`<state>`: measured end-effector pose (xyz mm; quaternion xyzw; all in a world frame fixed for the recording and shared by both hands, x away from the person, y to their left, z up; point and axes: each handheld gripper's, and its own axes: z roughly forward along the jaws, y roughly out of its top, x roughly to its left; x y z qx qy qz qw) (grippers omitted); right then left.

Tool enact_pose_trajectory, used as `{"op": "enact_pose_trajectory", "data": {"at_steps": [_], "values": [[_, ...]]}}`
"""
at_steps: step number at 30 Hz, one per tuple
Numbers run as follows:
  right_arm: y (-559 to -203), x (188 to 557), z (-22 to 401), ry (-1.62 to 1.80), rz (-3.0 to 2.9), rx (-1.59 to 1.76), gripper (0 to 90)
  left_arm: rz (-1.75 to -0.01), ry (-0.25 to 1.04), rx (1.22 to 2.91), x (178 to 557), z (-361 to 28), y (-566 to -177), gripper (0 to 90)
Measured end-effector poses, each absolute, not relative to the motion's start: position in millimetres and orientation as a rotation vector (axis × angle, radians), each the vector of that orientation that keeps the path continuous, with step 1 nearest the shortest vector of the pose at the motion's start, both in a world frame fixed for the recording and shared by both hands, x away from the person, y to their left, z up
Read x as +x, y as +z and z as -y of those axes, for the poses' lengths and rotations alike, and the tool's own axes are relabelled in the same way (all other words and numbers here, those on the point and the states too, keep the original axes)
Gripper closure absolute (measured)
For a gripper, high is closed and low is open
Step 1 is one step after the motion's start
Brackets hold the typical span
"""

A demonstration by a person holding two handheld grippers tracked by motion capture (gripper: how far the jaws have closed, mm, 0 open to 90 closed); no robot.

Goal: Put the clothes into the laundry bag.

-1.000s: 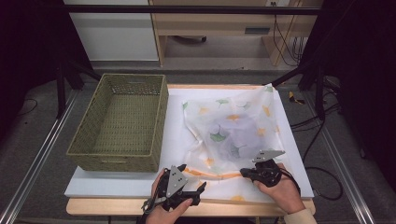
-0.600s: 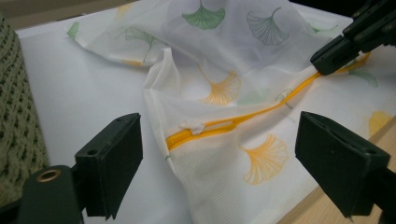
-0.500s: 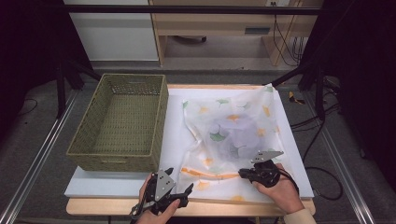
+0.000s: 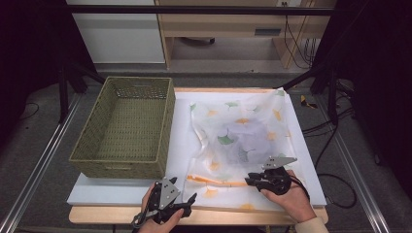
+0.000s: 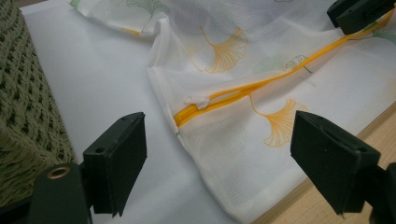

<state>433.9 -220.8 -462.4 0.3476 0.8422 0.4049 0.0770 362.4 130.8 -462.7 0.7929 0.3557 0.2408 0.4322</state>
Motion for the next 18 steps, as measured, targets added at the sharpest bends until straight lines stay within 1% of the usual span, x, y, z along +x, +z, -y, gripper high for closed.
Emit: {"op": "enact_pose_trajectory", "data": {"at_steps": [7,15,18], "values": [[-458,433,221,1.273,-2.466,1.031,55.6,-0.905,0.594,1.957,365,-134,-464,18.0],[-452,431,218,1.305,-2.376,0.979,36.3,-0.906,0.588,1.958,368,-133,-466,17.5],[-451,430,215,1.312,-2.343,0.949,30.8,-0.901,0.589,1.96,368,-133,-467,17.4]]}}
